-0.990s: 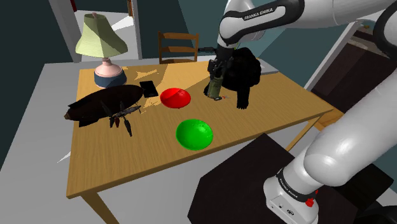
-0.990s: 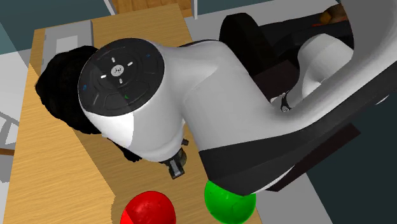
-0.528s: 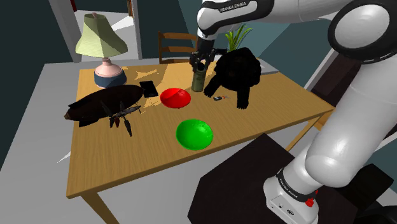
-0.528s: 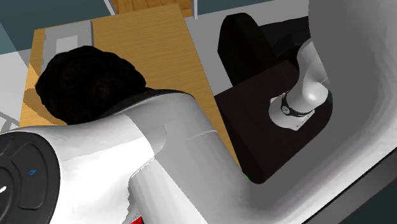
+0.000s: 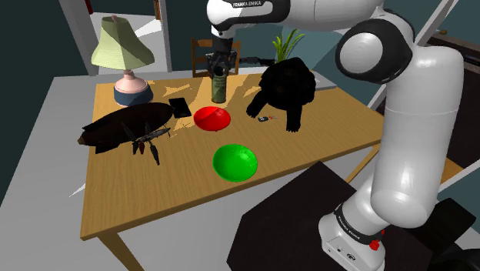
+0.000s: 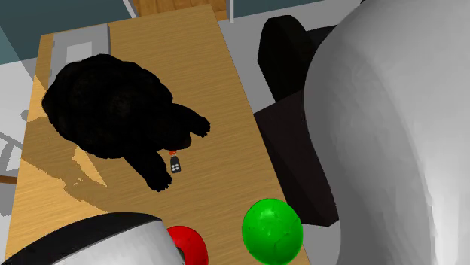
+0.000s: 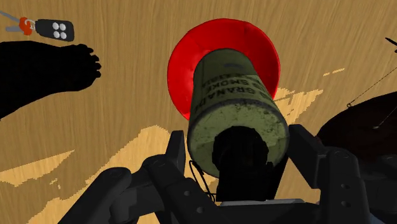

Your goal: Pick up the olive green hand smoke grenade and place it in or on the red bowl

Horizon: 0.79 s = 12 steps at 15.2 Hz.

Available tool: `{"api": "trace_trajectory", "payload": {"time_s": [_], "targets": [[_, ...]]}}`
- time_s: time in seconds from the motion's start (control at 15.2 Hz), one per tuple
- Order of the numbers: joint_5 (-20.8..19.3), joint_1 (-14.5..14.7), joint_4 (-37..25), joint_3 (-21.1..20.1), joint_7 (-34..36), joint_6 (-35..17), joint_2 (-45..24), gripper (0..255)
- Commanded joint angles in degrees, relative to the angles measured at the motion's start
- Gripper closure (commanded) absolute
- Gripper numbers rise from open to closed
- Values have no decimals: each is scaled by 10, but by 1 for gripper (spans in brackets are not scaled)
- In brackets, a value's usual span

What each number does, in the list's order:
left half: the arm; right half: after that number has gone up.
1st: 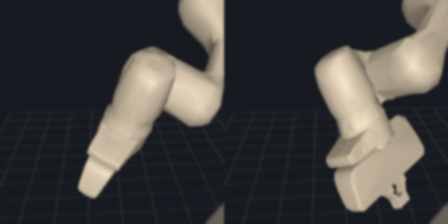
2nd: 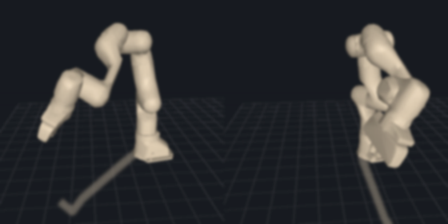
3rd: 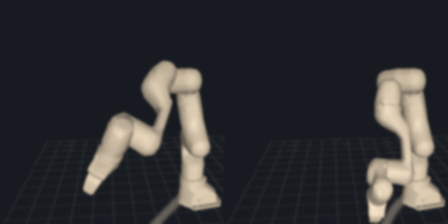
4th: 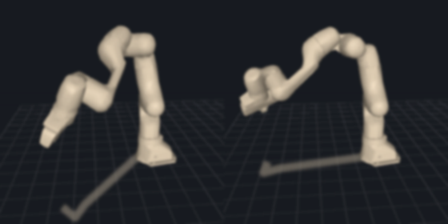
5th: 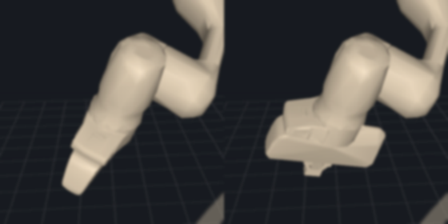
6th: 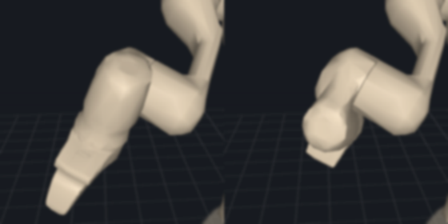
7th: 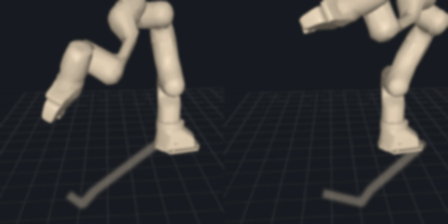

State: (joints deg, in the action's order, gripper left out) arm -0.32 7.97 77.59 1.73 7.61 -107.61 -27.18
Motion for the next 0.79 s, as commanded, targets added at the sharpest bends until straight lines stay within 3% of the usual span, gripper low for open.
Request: {"api": "trace_trajectory", "payload": {"time_s": [0.0, 0.73], "targets": [[0, 3, -46, -1, 5, 15, -30, 255], [0, 3, 21, -2, 6, -63, -42, 255]]}}
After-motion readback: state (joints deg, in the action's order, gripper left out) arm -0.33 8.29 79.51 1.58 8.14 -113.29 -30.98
